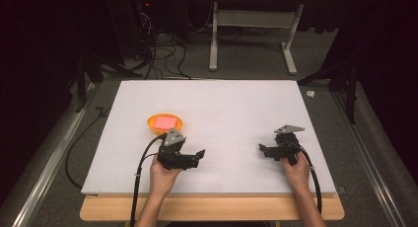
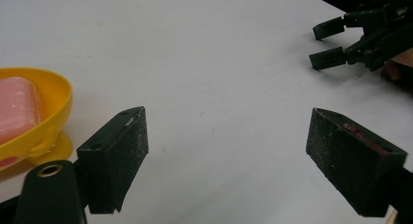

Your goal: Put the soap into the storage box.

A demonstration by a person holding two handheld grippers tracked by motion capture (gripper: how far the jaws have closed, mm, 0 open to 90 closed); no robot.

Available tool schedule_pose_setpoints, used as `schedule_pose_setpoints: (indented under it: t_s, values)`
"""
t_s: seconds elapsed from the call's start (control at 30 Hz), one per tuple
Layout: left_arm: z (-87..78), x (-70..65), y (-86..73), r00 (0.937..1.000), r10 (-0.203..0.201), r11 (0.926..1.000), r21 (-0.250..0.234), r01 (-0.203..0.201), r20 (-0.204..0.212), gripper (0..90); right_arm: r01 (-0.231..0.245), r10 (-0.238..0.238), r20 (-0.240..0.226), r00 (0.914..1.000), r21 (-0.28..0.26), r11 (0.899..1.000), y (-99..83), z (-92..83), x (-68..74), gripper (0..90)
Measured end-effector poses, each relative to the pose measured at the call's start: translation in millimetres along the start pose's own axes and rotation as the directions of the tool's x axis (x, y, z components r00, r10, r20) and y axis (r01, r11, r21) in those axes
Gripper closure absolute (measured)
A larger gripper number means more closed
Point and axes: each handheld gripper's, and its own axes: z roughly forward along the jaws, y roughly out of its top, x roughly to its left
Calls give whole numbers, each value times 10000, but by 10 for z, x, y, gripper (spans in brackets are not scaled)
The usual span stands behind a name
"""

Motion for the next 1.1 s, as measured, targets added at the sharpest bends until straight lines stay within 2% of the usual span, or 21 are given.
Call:
schedule_pose_setpoints:
  t_s: [0.13, 0.4, 0.63, 0.7, 0.9, 1.1]
  values:
    - [47, -20, -5, 10000, 69, 9998, 175, -70, 67, 161, 2, -2, 3, 10000, -1, 10000, 0, 0, 0, 146]
    - [127, -27, -23, 9998, -46, 9999, 159, 43, 184, 161, 16, -16, 1, 10000, 6, 10000, 0, 0, -1, 146]
    - [213, -12, -55, 9999, -69, 9993, 369, 64, 146, 161, 20, -20, 2, 10000, -7, 10000, -1, 0, -1, 146]
    - [241, -9, -63, 9996, -102, 9992, 392, 92, 258, 161, -3, 3, 0, 10000, 1, 10000, 0, 0, 0, 146]
    - [334, -45, -68, 9988, 133, 9973, 722, -168, 479, 159, 0, 0, 2, 10000, -1, 10000, 0, 0, 0, 145]
    - [391, -37, -81, 9987, 50, 9970, 775, -89, 508, 159, -2, 2, 2, 10000, 1, 10000, 0, 0, 1, 146]
